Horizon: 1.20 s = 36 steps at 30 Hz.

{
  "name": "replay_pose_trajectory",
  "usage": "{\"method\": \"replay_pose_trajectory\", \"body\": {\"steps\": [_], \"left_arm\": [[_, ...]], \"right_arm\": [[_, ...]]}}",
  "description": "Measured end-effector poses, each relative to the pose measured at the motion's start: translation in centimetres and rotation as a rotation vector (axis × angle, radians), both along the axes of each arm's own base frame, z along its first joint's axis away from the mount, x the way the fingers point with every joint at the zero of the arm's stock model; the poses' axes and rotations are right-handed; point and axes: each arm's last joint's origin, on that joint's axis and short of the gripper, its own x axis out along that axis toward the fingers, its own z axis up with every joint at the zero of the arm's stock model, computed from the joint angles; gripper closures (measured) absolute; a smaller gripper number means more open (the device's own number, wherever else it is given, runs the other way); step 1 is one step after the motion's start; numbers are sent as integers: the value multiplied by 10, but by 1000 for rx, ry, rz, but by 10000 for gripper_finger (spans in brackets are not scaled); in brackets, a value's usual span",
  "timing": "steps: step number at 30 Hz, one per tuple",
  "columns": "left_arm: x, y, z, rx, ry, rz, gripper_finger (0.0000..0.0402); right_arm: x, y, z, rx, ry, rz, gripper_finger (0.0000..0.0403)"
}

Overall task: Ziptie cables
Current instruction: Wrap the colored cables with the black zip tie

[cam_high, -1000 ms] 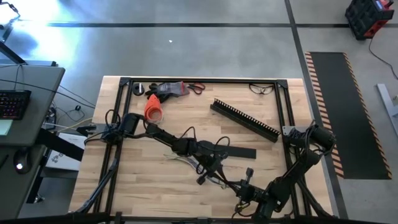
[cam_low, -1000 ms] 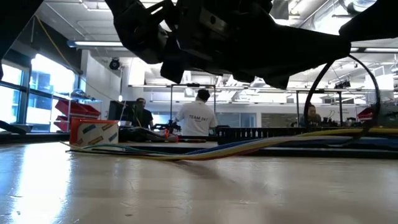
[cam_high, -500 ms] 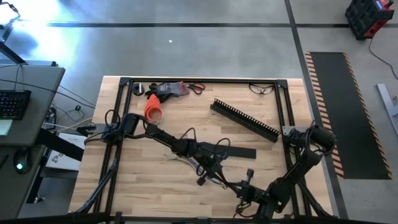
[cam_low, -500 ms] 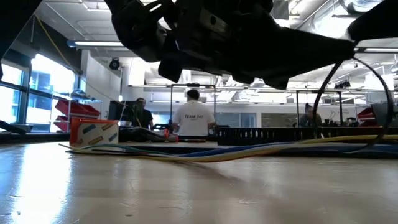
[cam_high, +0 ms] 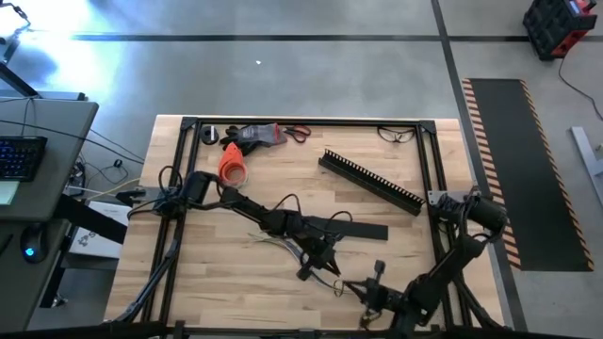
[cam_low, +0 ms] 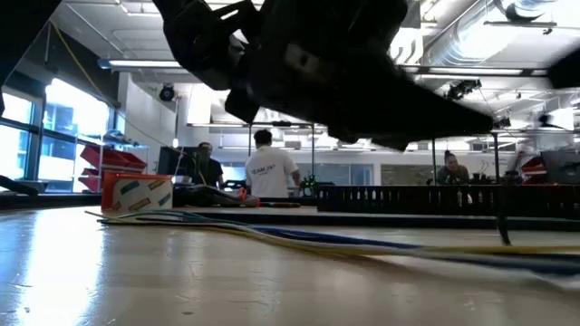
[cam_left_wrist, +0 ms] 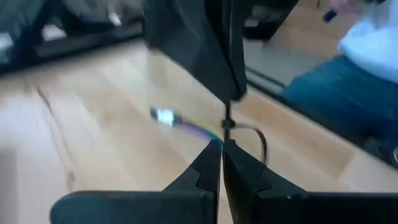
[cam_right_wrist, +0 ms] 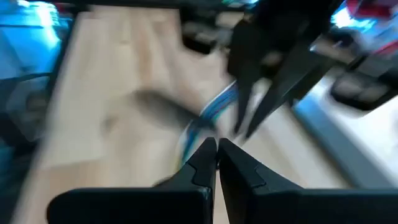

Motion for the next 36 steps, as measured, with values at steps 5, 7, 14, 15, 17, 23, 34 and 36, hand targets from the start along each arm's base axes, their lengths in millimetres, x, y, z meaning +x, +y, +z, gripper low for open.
{"method": "replay_pose_trajectory", "body": {"steps": [5, 7, 14, 15, 17, 23, 34, 36], "left_arm": [[-12, 9, 20, 161, 117, 98, 401], [-20, 14, 31, 248, 178, 157, 401], [-48, 23, 22, 379, 473, 254, 401], [-52, 24, 16, 377, 502, 263, 401], [-63, 25, 1, 370, 548, 286, 401], [-86, 20, -18, 237, 493, 387, 401], [-109, -8, -29, -33, 223, 551, 401], [-105, -15, -26, -51, 123, 561, 396]], "right_arm": [[17, -16, 1, -188, 23, -31, 403], [24, -23, 1, -265, 63, -29, 403], [50, -52, 0, -386, 122, -105, 403], [51, -55, -2, -384, 123, -113, 403], [48, -60, -8, -370, 111, -130, 403], [32, -69, -31, -264, 22, -123, 403], [37, -104, -19, -96, -281, 135, 403], [42, -107, -13, -118, -320, 199, 403]]}}
